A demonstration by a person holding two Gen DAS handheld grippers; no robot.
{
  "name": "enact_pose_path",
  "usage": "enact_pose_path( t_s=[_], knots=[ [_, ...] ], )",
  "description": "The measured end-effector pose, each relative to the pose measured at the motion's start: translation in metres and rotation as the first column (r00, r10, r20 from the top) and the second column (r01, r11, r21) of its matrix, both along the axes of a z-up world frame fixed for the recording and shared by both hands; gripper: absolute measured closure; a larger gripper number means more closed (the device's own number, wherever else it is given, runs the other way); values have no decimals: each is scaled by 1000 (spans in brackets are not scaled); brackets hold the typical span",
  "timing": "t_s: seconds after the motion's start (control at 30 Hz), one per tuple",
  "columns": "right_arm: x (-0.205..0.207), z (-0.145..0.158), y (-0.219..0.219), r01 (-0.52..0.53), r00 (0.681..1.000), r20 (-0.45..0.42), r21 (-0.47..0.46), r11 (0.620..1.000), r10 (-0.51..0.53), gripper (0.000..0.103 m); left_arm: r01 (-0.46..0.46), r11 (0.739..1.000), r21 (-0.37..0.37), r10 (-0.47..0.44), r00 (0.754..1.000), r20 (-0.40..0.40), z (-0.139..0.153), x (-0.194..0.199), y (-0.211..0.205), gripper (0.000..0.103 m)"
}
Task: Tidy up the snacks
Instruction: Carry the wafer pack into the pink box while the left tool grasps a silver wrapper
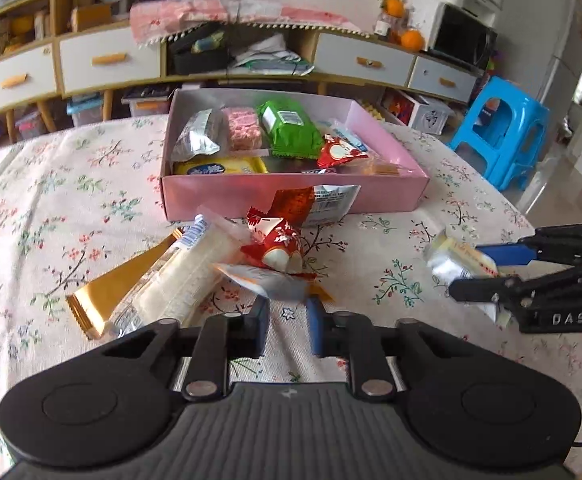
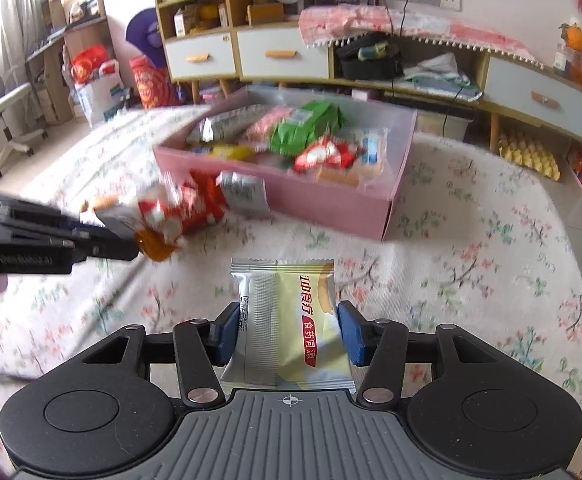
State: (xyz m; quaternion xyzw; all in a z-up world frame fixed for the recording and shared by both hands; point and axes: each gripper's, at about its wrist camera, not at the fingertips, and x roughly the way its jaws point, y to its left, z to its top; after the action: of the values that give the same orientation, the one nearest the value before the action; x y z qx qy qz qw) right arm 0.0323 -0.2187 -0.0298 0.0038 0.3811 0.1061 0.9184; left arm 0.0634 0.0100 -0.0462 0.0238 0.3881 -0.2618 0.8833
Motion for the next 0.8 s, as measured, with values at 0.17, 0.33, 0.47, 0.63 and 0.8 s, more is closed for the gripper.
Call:
enact_pose_path(
  t_s=[0.17,0.33,0.47,0.63,0.8],
  knots=[
    [6,16,-6,29,999,27,48,998,-30,53,17,1000,5,-17,1000,-26,-2,4,-2,81],
    [12,16,-11,54,999,3,79,995,-54,53,21,999,27,-19,999,-50,-9,5,-2,55],
    [15,10,-12,66,997,-37,79,995,-63,53,32,998,57,-29,998,-60,-14,9,-9,43],
    [17,8,-10,71,996,-56,74,995,-67,53,-14,997,82,17,999,-45,-17,14,-15,39],
    [20,7,-6,66,996,-59,68,995,-62,53,-141,990,-8,140,987,-81,-17,19,-2,64]
  ],
)
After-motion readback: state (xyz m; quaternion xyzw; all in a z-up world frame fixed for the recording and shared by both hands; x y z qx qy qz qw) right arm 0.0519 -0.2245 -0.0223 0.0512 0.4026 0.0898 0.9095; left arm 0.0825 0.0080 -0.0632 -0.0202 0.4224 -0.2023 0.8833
